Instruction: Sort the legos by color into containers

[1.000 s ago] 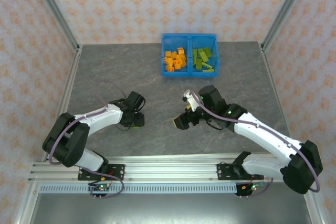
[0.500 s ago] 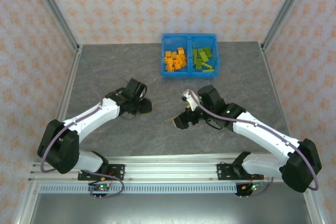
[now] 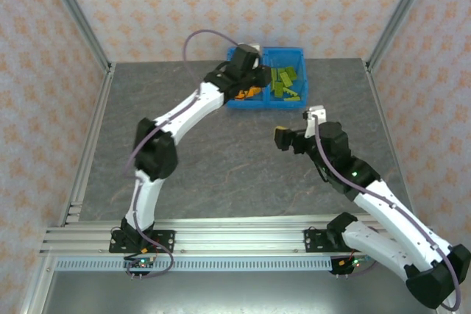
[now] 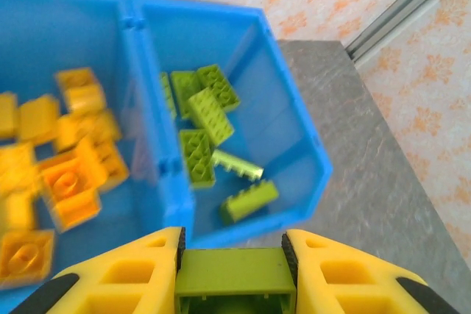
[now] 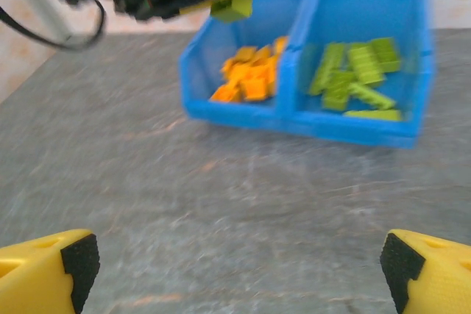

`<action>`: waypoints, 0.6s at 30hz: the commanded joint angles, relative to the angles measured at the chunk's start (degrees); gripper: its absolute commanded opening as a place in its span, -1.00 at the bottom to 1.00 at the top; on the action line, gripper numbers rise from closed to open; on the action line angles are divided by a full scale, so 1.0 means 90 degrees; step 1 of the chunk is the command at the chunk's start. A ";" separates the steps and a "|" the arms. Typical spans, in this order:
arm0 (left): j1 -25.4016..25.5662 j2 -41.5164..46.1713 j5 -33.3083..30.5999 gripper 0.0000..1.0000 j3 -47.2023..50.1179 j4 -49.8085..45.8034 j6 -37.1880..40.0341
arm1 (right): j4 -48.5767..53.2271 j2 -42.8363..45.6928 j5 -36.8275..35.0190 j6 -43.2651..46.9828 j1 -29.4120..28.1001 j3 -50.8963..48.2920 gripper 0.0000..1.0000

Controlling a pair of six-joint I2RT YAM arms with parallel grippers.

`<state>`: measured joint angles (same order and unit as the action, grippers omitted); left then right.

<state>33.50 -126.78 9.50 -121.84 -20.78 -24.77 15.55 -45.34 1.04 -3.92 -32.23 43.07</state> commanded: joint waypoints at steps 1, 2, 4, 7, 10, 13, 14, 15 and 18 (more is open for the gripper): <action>0.0196 -0.0995 -0.0233 -0.43 -0.1358 0.0275 0.0705 | -0.0036 0.0262 -0.0936 -0.0387 0.0156 -0.0023 0.99; 0.0252 -0.1306 -0.0291 -0.42 -0.1814 0.0323 0.0837 | 0.0030 0.0306 -0.0944 -0.0376 0.0188 -0.0002 0.99; 0.0365 -0.2129 -0.0525 -0.41 -0.3091 0.0184 0.1077 | 0.0168 0.0368 -0.0911 -0.0332 0.0231 0.0043 0.99; 0.0457 -0.3157 -0.1055 -0.38 -0.4641 0.0036 0.1207 | 0.0357 0.0399 -0.0908 -0.0287 0.0251 0.0125 0.99; 0.0458 -0.3201 -0.1428 -0.31 -0.4240 0.0691 0.1256 | 0.0490 0.0411 -0.0906 -0.0257 0.0243 0.0202 0.99; 0.0468 -0.3292 -0.1346 -0.04 -0.4245 0.1031 0.1342 | 0.0610 0.0419 -0.0870 -0.0272 0.0251 0.0263 0.99; 0.0474 -0.3298 -0.1299 0.09 -0.4314 0.1046 0.1338 | 0.0632 0.0424 -0.0877 -0.0294 0.0251 0.0274 0.99; 0.0500 -0.3284 -0.1271 0.24 -0.4382 0.1053 0.1339 | 0.0644 0.0429 -0.0877 -0.0311 0.0250 0.0275 0.99; 0.0571 -0.3034 -0.1203 0.48 -0.4460 0.0939 0.1412 | 0.0593 0.0433 -0.0970 -0.0364 0.0251 0.0220 0.99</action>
<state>38.20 -157.47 -0.16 -159.41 -14.92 -13.34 19.77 -42.24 -5.76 -6.09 -30.17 43.40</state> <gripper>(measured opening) 0.723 0.994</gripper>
